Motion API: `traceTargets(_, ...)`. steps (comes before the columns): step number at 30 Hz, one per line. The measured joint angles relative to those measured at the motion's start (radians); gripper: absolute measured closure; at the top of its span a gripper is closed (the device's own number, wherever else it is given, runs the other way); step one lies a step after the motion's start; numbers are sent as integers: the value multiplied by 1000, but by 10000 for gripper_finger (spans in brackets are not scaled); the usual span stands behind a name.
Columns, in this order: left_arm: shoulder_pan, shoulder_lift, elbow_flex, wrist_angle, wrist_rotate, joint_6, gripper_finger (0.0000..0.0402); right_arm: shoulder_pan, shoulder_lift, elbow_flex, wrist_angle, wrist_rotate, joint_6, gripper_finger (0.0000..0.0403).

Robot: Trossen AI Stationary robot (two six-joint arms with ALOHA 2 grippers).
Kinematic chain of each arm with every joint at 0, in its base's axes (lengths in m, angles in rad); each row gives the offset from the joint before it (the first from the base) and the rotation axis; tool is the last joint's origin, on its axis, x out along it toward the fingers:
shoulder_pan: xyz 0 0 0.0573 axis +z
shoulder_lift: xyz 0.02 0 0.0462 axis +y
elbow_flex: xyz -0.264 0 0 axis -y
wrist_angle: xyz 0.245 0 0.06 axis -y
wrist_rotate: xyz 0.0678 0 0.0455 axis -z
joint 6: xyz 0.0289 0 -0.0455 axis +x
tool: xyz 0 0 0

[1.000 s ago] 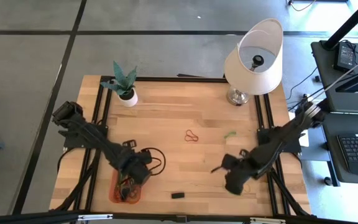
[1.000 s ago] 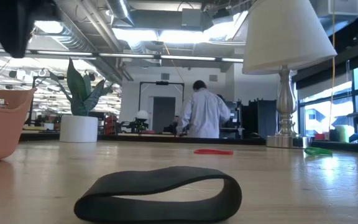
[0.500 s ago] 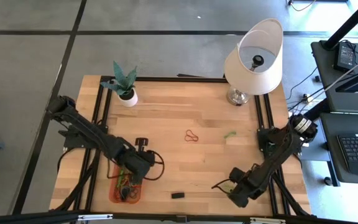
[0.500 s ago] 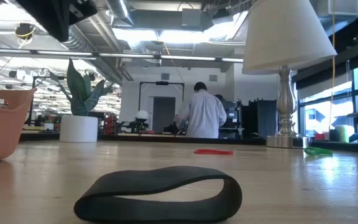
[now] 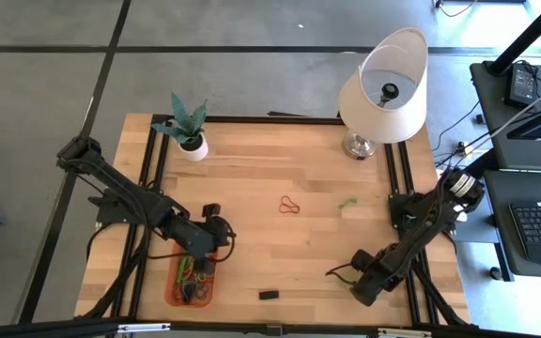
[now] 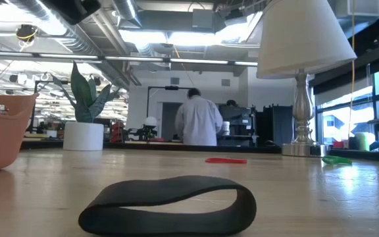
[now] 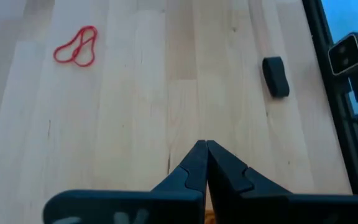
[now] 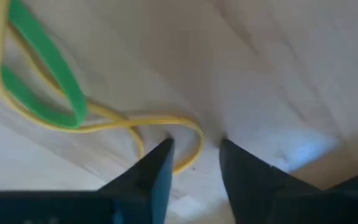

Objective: Pick and place rubber bands into bin
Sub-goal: Put the yellow rubber band into the orange bin

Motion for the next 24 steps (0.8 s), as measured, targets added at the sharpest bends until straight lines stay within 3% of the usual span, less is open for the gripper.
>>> traceTargets(6, 2, 0, 0, 24, -43, 0, 398, 0, 0, 1, 21, -3, 0, 386)
traceTargets(15, 2, 0, 0, 49, -235, 27, 398, 17, -94, 235, -336, 134, 43, 397)
traceTargets(21, 5, 1, 0, 53, -296, 75, 398, 38, -132, 484, -619, 313, 134, 400)
traceTargets(24, 15, 1, 0, 77, -337, 77, 394, 42, -132, 594, -693, 453, 154, 399)
